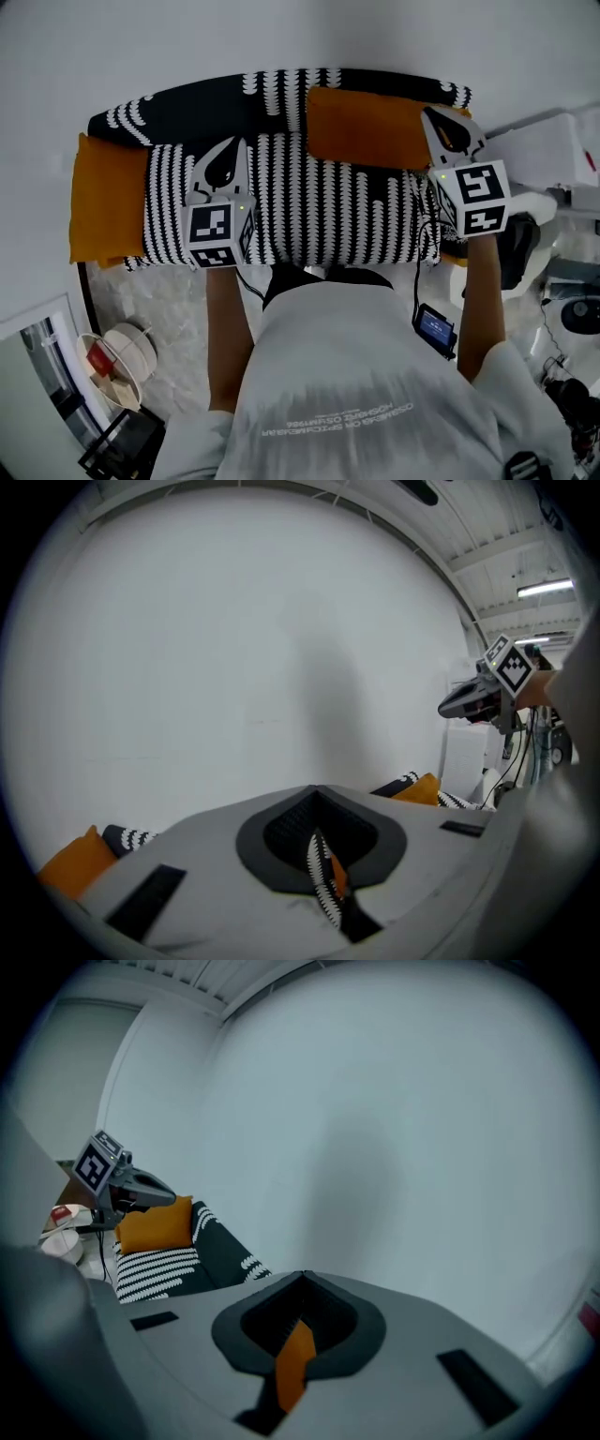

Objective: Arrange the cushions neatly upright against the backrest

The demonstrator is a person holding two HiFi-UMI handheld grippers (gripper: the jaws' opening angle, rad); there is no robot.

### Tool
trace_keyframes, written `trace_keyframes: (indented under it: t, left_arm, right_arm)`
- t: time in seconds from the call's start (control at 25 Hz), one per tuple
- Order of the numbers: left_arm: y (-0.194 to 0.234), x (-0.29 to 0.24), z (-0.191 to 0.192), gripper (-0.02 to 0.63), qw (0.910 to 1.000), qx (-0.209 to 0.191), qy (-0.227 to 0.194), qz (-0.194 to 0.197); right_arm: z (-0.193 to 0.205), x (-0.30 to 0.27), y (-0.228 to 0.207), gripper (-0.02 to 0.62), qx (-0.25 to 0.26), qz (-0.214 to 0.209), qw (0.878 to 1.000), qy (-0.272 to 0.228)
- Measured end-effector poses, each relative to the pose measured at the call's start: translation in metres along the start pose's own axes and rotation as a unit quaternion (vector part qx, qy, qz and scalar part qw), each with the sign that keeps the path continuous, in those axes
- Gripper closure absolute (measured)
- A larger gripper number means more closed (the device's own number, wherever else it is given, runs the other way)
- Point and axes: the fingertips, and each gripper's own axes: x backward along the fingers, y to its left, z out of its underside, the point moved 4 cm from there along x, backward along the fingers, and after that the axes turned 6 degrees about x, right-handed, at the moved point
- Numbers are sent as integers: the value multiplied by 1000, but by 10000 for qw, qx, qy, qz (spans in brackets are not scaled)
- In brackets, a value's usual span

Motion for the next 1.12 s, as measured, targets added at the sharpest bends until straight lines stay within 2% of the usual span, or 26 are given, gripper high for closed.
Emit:
trace_keyframes:
  t: [0.24, 0.44, 0.56, 0.68, 1.12]
  left_arm:
    - [-24, 19, -23, 589, 9994, -249, -210, 64]
    - [-32, 27, -38, 589, 9974, -479, -302, 438]
    - [-27, 34, -51, 589, 9948, -682, -377, 650]
    - [-11, 41, -53, 589, 9944, -703, -372, 701]
    - [10, 45, -53, 589, 9907, -882, -361, 968]
  right_arm:
    - [6, 54, -9, 592, -244, 184, 9994, -135]
    - [-14, 85, -4, 592, -301, 560, 9975, -299]
    - [-25, 96, 7, 593, -368, 810, 9956, -279]
    - [-29, 104, 24, 594, -459, 934, 9944, -158]
    - [-33, 113, 56, 594, -695, 1149, 9909, -37]
